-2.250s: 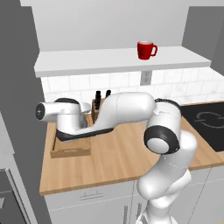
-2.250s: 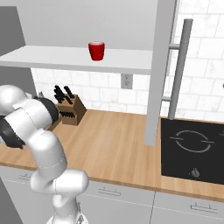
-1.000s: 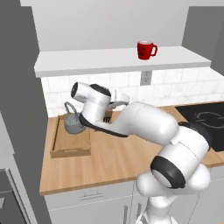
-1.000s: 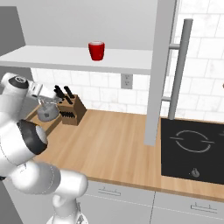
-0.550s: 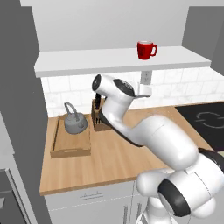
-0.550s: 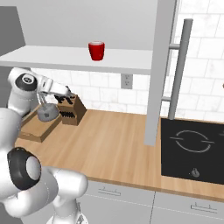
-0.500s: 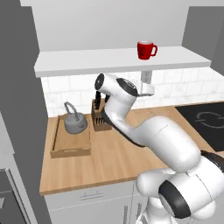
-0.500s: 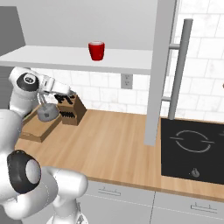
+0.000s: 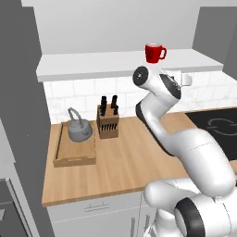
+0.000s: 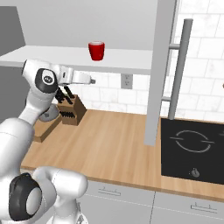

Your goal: Pick the kettle from the counter and place it on the tray. Then pick the mug from the cabinet and place it on the tray. Then close the cabinet doors.

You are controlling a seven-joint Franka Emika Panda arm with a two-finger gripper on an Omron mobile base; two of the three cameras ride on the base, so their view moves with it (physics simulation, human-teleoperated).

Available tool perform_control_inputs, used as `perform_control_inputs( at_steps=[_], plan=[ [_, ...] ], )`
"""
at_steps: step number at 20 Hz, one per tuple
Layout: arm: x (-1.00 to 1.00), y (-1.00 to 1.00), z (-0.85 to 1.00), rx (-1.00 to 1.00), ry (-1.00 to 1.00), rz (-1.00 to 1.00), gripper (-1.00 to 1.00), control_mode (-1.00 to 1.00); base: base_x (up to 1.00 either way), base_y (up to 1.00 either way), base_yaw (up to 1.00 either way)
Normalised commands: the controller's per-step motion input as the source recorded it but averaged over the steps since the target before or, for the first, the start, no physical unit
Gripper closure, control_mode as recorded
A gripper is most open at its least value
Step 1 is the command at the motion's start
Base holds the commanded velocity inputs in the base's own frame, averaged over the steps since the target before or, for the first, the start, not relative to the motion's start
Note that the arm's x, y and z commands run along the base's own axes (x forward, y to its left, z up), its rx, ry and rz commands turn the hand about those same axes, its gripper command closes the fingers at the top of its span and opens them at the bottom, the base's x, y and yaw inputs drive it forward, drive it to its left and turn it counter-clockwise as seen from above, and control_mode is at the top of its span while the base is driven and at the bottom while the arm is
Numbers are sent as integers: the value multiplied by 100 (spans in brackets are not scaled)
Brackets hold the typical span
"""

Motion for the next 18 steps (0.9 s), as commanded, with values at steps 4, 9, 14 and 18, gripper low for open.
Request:
perform_control_inputs(
  at_steps=[4, 9, 14, 18],
  plan=[
    [-4, -41, 19, 3, -5, 27, -100, -100, 0, 0, 0],
    [1, 1, 0, 0, 1, 5, -100, -100, 0, 0, 0],
    [0, -20, 29, 6, -5, 0, -100, -100, 0, 0, 0],
    [2, -9, 34, 4, -5, 5, -100, -100, 0, 0, 0]
  ],
)
